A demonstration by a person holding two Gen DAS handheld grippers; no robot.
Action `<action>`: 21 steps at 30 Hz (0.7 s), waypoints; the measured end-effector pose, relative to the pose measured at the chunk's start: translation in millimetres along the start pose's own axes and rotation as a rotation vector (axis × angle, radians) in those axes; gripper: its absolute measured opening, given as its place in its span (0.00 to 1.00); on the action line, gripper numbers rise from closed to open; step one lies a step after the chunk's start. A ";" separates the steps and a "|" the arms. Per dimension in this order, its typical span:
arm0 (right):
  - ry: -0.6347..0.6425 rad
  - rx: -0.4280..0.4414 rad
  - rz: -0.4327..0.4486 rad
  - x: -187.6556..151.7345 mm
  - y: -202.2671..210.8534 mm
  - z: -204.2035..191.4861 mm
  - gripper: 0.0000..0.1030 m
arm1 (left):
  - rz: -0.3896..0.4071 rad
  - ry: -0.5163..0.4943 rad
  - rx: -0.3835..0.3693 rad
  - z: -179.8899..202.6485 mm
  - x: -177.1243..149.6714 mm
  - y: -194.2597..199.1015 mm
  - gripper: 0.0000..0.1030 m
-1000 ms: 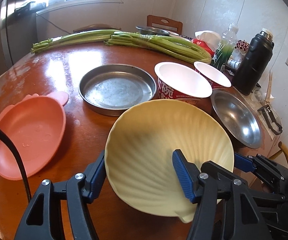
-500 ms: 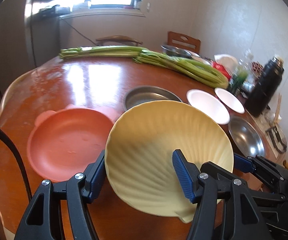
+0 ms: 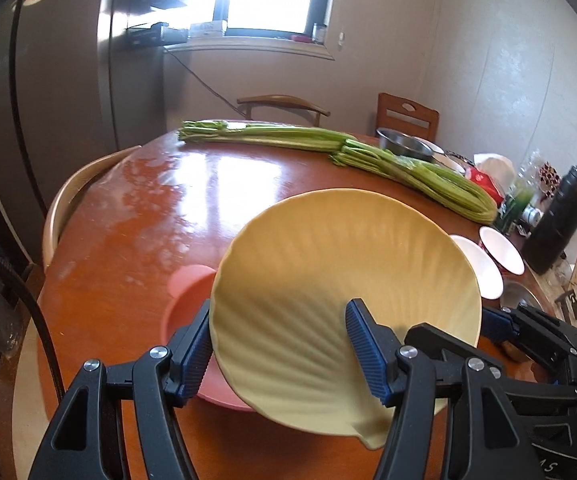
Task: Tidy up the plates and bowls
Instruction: 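Lift the yellow shell bowl with the left tool and lower it onto the pink plate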
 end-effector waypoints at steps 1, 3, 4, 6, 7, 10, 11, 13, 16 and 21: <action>0.001 0.007 -0.001 2.6 -3.9 -2.2 0.48 | 0.002 0.005 0.003 -4.2 1.4 -0.2 0.62; 0.001 0.017 -0.008 6.4 -12.1 -5.3 0.48 | 0.001 0.014 0.009 -10.8 1.6 -1.8 0.62; 0.005 0.020 -0.011 7.8 -16.8 -7.9 0.48 | -0.002 0.017 0.011 -14.2 0.9 -3.4 0.62; 0.006 0.024 -0.021 7.5 -24.3 -9.6 0.48 | -0.011 0.028 0.013 -20.2 -1.6 -8.1 0.62; 0.005 0.027 -0.028 5.7 -27.9 -10.8 0.48 | -0.018 0.032 0.014 -24.4 -4.0 -10.8 0.62; -0.010 0.031 -0.055 -2.3 -38.5 -10.7 0.48 | -0.035 0.043 0.016 -33.2 -11.2 -18.4 0.62; -0.012 0.031 -0.061 -4.8 -40.7 -11.3 0.48 | -0.039 0.046 0.015 -34.7 -12.7 -21.2 0.62; -0.013 0.030 -0.074 -8.2 -46.8 -11.9 0.48 | -0.047 0.055 0.014 -39.7 -17.1 -26.5 0.62; -0.014 0.028 -0.094 -12.8 -54.1 -13.1 0.48 | -0.057 0.064 0.015 -44.3 -22.4 -32.2 0.62; -0.014 0.026 -0.122 -18.6 -65.1 -16.9 0.48 | -0.081 0.076 0.021 -51.1 -28.5 -41.5 0.62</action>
Point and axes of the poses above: each gripper's, at about its wrist camera, not at the fingertips, and y roughly against the way its jaws point, z to its right, x to its top, the point moved 1 cm from there along -y, roughly the way its jaws point, and after that the axes turned 9 degrees about z, right-handed, at the moved point
